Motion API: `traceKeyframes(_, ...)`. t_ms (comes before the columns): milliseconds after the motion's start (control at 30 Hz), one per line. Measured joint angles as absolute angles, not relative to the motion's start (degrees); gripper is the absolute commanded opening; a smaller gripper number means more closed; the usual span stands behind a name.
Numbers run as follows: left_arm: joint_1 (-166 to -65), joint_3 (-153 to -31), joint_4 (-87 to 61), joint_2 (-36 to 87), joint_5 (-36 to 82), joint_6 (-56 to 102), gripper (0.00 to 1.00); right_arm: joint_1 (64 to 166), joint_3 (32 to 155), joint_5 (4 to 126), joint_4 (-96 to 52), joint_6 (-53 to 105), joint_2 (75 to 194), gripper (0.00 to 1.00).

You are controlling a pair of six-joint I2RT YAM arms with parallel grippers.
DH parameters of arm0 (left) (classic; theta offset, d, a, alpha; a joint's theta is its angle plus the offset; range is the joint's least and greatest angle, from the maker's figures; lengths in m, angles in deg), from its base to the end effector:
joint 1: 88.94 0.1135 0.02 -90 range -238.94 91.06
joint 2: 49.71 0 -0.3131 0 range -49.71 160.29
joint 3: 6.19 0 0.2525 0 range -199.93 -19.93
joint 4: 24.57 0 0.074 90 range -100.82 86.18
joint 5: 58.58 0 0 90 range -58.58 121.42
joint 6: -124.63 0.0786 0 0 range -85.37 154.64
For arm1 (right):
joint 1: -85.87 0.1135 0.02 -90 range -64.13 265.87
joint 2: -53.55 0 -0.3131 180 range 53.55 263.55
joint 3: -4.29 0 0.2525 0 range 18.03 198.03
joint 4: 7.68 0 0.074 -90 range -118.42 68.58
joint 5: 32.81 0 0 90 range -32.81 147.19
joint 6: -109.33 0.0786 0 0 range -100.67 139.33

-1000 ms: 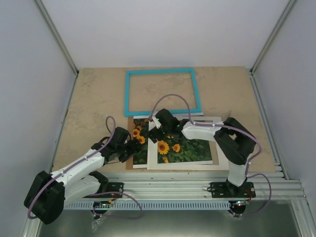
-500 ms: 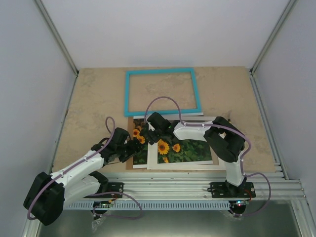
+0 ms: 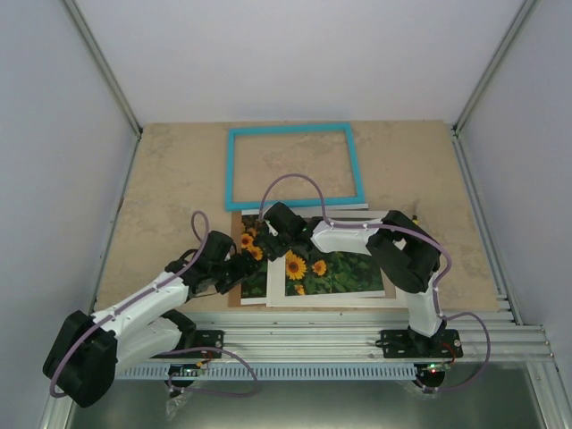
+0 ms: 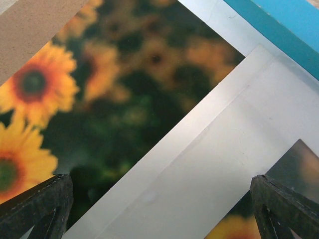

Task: Take the photo out of the frame

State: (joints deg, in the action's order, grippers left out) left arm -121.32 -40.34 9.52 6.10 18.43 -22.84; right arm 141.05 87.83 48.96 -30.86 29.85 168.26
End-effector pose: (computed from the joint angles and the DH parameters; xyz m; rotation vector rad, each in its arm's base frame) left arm 0.1286 -0.1025 0.1548 -0.5045 2.7128 -0.8223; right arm 0.2693 0.3674 0.1439 -0.9066 2.3613 0.2882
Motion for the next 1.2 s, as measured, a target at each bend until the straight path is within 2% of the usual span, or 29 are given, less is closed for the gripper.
traceKeyframes(633, -121.38, -40.05, 8.14, 4.50, 16.33, -23.91, 0.87, 140.70, 85.21, 51.01, -28.21, 30.49, 166.93, 0.98)
traceKeyframes(1000, -121.10, -41.74, 13.32, 0.55, 23.76, -24.13, 0.88, 140.98, 77.54, 52.08, -30.86, 30.33, 155.15, 0.98)
traceKeyframes(1200, -115.57, -41.82, 9.96, 4.28, 21.99, -21.81, 0.89, 142.33, 76.69, 51.95, -32.01, 31.25, 152.70, 0.98)
